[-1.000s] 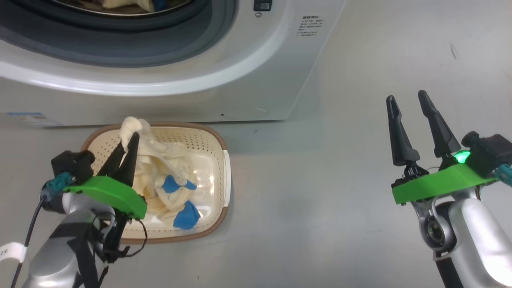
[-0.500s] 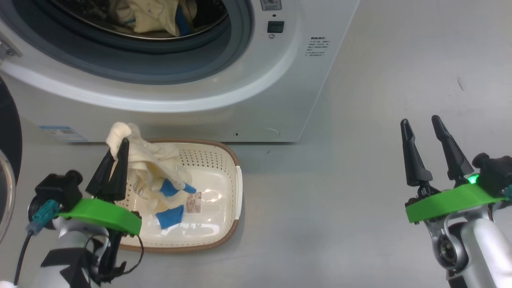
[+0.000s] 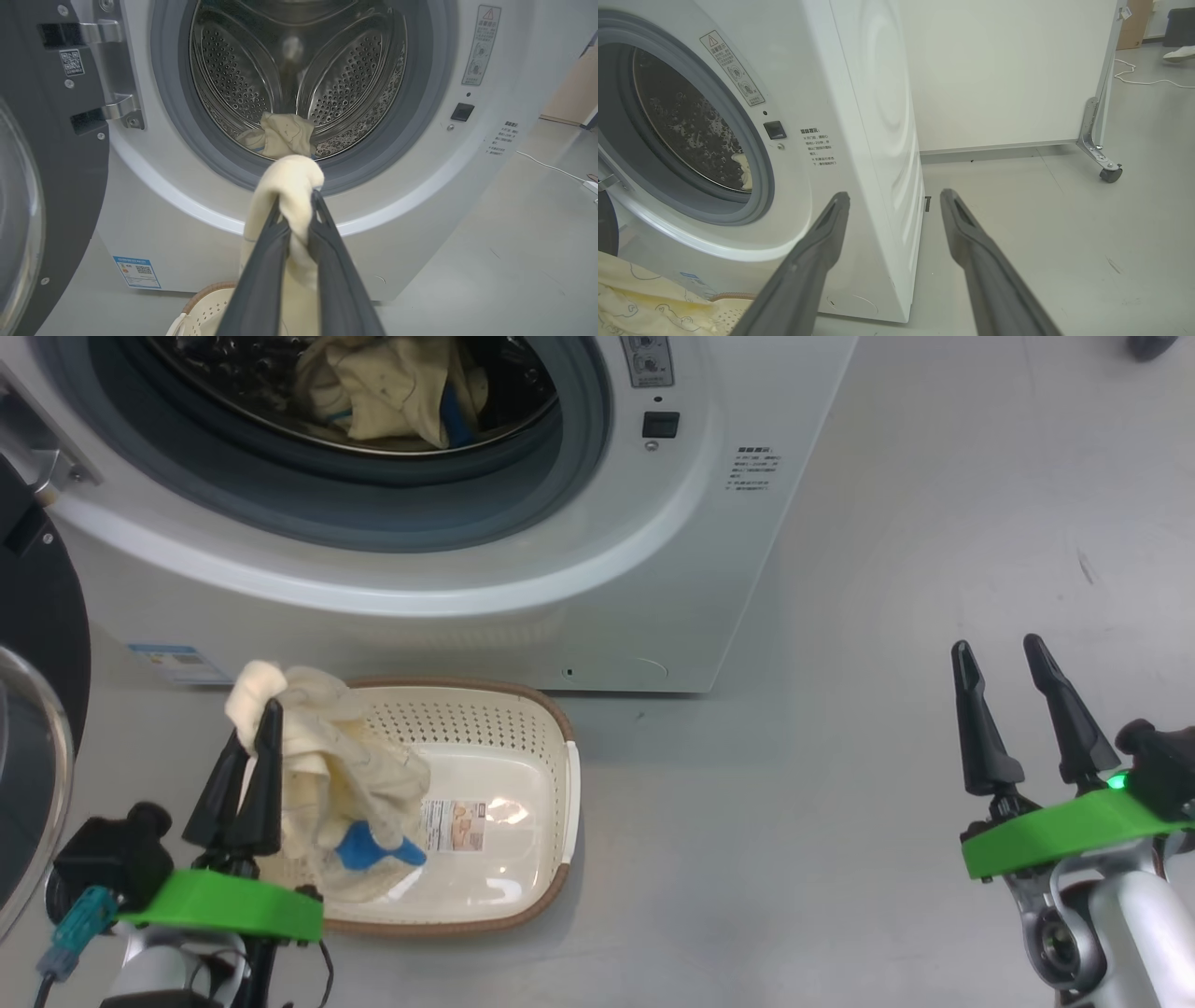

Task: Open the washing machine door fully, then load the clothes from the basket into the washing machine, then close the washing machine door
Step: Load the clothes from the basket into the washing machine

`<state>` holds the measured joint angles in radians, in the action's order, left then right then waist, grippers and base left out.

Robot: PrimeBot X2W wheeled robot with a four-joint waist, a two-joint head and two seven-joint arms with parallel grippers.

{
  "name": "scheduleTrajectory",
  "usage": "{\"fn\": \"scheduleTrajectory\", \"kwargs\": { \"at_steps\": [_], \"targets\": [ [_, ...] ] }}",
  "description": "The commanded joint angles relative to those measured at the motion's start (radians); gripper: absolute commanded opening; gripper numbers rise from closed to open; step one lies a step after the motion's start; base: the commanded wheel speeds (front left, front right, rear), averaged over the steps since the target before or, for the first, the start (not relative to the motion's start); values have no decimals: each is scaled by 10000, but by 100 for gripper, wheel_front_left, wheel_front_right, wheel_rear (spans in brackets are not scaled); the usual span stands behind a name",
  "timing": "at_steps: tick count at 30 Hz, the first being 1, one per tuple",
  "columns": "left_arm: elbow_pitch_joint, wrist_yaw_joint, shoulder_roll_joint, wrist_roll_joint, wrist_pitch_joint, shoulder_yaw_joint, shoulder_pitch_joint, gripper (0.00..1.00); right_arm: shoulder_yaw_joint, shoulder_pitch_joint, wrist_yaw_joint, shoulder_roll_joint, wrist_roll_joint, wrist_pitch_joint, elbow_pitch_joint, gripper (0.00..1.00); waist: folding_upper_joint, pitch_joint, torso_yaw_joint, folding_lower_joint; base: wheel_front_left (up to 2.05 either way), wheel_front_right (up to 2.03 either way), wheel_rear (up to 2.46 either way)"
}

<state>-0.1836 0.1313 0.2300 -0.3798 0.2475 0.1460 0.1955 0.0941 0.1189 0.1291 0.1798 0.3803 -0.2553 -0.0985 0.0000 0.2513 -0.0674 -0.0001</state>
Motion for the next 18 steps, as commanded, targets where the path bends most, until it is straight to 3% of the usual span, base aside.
{"fn": "scheduleTrajectory", "kwargs": {
  "at_steps": [1, 8, 18],
  "targets": [
    [555, -6, 95, 152, 143, -575, -5, 0, 58, -89, 16, 229, 47, -65, 310, 100, 0, -7, 6, 1, 0, 0, 0],
    [895, -6, -282, 339, 143, -802, -413, 0, -41, -113, 16, 233, 26, -65, 380, 100, 0, 106, 15, 1, 0, 0, 0],
    [865, -6, -368, 316, 143, -755, 46, 0, -36, 13, 16, 114, -7, -65, 442, 100, 0, 456, -88, 1, 0, 0, 0]
  ]
}}
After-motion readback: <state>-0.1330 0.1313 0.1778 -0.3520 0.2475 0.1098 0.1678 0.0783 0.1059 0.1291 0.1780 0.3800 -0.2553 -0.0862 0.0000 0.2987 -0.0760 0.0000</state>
